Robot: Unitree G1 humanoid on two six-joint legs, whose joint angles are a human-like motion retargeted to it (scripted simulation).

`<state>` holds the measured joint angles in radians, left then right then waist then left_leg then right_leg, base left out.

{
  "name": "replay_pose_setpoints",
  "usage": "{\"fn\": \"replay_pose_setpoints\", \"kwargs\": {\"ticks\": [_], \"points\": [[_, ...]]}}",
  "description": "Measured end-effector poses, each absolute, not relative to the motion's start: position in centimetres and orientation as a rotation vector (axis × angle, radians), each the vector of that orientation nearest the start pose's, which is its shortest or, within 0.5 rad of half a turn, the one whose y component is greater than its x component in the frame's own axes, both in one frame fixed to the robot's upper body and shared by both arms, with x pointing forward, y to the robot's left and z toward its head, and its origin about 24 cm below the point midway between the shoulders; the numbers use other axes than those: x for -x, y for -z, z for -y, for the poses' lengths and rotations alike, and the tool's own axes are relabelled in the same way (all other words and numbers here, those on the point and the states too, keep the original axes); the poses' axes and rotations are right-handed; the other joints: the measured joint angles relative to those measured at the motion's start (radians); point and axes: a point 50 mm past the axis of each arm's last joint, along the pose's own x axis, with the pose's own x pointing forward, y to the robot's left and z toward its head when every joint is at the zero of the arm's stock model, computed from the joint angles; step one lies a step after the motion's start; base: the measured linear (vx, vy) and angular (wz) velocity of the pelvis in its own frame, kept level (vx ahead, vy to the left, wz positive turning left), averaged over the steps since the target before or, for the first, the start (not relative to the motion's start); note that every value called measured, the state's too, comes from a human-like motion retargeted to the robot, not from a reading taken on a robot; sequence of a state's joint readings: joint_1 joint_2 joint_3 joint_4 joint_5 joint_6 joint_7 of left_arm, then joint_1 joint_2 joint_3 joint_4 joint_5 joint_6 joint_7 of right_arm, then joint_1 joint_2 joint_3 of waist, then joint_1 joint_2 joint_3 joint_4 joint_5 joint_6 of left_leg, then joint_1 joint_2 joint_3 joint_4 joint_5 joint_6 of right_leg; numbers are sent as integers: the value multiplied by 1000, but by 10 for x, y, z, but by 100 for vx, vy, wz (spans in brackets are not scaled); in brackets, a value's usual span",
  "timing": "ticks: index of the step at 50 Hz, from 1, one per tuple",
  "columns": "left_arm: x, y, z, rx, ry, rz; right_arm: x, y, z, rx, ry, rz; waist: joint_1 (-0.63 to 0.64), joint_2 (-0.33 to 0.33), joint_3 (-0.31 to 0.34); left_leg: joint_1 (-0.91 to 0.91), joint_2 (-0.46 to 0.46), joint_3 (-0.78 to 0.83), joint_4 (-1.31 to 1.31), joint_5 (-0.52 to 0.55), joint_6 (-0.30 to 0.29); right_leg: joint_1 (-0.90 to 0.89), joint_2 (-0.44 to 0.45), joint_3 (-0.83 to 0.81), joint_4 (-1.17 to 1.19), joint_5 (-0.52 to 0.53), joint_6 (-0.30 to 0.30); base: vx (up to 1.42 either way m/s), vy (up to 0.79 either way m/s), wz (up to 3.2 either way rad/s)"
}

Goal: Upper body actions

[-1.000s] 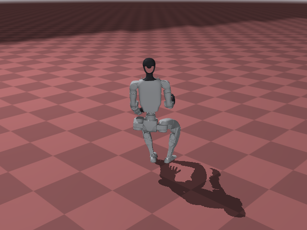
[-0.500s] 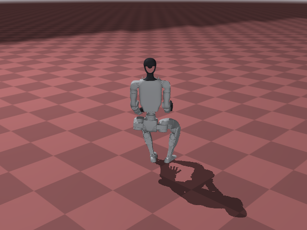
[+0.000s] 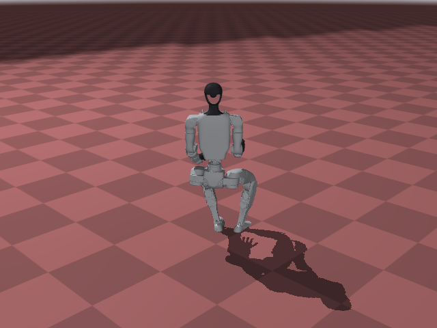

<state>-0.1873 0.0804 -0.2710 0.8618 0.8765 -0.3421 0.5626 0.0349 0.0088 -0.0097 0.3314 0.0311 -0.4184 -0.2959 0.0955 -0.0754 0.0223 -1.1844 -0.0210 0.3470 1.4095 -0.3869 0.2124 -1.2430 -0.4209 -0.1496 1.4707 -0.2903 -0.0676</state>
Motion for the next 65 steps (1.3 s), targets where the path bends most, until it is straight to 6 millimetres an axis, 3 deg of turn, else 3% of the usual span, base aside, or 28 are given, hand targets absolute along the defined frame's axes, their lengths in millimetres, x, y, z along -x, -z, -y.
{"fn": "replay_pose_setpoints", "kwargs": {"ticks": [17,25,38,50,60,65], "points": [[-238,63,-108,-959,201,33,-347,-114,171,15,282,303,5,-13,6,10,-12,1,-3,4,1,11,-11,2,5,-5,0,0,0,0],[-243,60,-104,-963,215,54,-383,-146,154,-68,294,277,15,-23,23,14,-27,2,-8,8,3,15,-24,5,9,-12,2,0,0,0],[-257,49,-94,-983,252,123,-409,-162,153,-68,387,171,49,-43,66,7,-59,3,-19,15,6,10,-53,9,18,-25,10,0,0,0],[-260,46,-92,-985,264,145,-415,-169,158,-31,391,133,56,-49,76,-1,-73,2,-25,17,6,3,-64,11,21,-32,13,0,0,0],[-260,46,-93,-988,267,144,-417,-165,162,87,357,48,56,-52,74,-3,-74,1,-25,18,5,1,-63,13,21,-32,14,0,0,0],[-260,46,-92,-987,268,144,-417,-164,163,59,371,32,57,-51,74,-3,-74,0,-25,19,6,1,-61,13,20,-30,14,0,0,0]]}}
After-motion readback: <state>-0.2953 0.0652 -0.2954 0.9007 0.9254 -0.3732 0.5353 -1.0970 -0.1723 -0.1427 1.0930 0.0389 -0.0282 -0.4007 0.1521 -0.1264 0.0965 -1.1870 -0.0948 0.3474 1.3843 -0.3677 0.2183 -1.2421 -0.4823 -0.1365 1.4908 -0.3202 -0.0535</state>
